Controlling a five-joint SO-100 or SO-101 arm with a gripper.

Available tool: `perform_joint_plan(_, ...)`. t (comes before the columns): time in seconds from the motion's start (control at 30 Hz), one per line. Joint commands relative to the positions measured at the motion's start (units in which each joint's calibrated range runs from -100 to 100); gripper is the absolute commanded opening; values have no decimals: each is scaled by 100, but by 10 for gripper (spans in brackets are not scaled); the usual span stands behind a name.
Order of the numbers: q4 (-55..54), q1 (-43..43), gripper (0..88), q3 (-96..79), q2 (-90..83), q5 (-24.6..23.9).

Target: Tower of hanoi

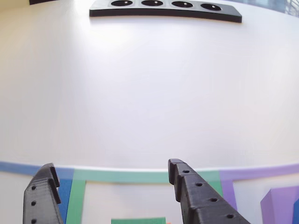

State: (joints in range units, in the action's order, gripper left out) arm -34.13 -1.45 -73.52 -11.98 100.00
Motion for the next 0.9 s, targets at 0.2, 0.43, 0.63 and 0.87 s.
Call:
perform_joint_plan(0.2, 4955, -263, 0, 2040, -2800, 0)
perform_joint_plan(0.43, 8848, -965, 0, 4676, -3225, 0)
perform_joint_plan(0.63, 11325, -1765, 0, 6856, -2985, 0)
perform_joint_plan(0.87, 12434, -2596, 0, 7920, -2792, 0)
